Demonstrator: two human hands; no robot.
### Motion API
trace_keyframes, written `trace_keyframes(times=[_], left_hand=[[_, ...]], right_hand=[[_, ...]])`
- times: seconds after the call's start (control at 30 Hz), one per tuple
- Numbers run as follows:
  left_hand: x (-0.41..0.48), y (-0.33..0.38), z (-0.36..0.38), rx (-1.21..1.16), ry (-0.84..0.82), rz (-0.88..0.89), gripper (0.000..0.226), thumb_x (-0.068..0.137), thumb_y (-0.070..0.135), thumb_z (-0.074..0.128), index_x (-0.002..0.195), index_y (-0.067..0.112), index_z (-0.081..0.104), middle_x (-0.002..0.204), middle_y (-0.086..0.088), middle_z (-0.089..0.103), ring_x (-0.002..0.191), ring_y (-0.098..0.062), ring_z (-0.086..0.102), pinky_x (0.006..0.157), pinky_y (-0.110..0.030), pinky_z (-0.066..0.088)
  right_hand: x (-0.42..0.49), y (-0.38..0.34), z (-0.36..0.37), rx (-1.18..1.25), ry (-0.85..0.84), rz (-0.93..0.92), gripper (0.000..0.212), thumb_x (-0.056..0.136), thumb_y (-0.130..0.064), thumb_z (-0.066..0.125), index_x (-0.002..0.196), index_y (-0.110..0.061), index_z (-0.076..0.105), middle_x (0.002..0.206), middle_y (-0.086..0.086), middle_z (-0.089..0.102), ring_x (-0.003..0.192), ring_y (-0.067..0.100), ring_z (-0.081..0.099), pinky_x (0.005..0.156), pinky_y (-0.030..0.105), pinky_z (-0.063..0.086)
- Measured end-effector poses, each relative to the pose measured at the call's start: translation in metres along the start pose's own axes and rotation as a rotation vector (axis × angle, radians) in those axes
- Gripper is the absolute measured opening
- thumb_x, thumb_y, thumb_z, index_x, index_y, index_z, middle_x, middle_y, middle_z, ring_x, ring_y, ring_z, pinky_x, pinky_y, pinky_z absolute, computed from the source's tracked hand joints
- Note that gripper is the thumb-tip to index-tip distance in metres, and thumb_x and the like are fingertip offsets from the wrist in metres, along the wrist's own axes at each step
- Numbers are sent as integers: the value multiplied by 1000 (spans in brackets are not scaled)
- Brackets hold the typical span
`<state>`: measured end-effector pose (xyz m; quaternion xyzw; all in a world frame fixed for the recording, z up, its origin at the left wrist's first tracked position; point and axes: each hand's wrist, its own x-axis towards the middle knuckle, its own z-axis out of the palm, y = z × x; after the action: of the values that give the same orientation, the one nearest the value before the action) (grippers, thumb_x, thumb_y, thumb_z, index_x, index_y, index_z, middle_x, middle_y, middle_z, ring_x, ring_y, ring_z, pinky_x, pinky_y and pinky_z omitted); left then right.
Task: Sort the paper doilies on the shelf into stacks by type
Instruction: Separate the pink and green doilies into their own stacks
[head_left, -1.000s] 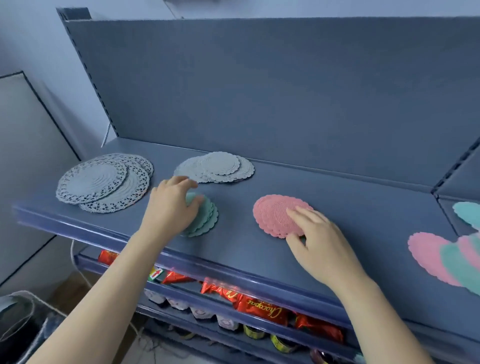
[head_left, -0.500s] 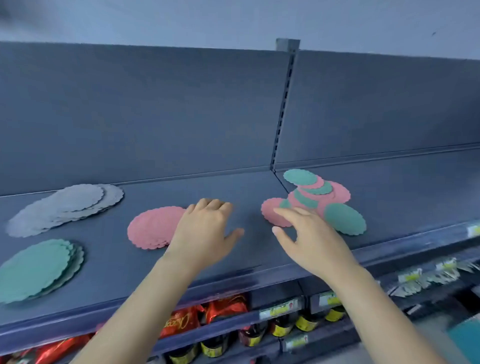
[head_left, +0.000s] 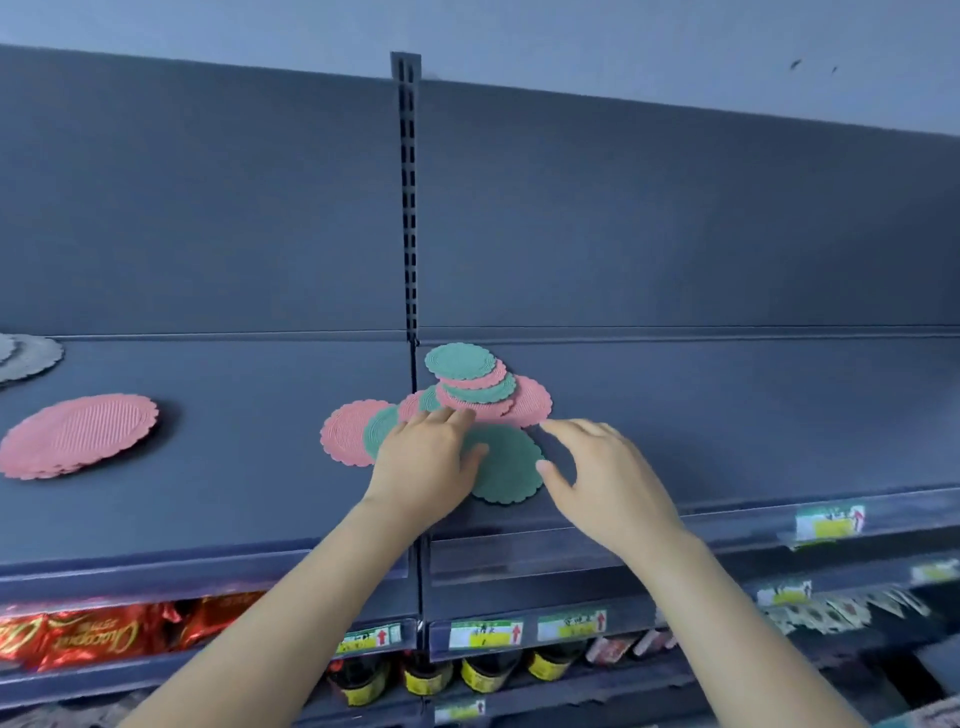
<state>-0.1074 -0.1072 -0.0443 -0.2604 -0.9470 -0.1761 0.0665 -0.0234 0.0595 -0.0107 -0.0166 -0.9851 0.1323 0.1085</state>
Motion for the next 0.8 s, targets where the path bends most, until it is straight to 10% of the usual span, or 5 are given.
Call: trace_keyframes(times=[0.33, 0.5, 0.8], left_hand=[[112, -28, 15, -80, -164, -214, 58, 93, 43, 52, 138, 9, 39, 147, -15, 37, 130, -30, 41, 101, -36, 38], [138, -36, 6, -110, -266, -319, 60, 63, 70, 64, 101, 24, 63, 109, -7, 66, 95, -25, 58, 81, -31, 46], [147, -26, 7, 83, -202, -341, 33, 79, 44, 70, 87, 12, 68, 92, -10, 71, 79, -26, 60, 74, -34, 51]], right_hand=[[107, 39, 35, 191, -111, -34, 38, 91, -32, 59, 127, -22, 57, 122, -4, 59, 114, 17, 53, 88, 30, 44], [157, 44, 55, 120, -105, -149, 40, 88, -45, 58, 116, -16, 62, 114, -3, 63, 108, 20, 53, 89, 33, 43], [184, 65, 71, 317, -156, -110, 58, 66, -63, 72, 112, -30, 61, 101, -3, 62, 97, 14, 57, 78, 28, 45]])
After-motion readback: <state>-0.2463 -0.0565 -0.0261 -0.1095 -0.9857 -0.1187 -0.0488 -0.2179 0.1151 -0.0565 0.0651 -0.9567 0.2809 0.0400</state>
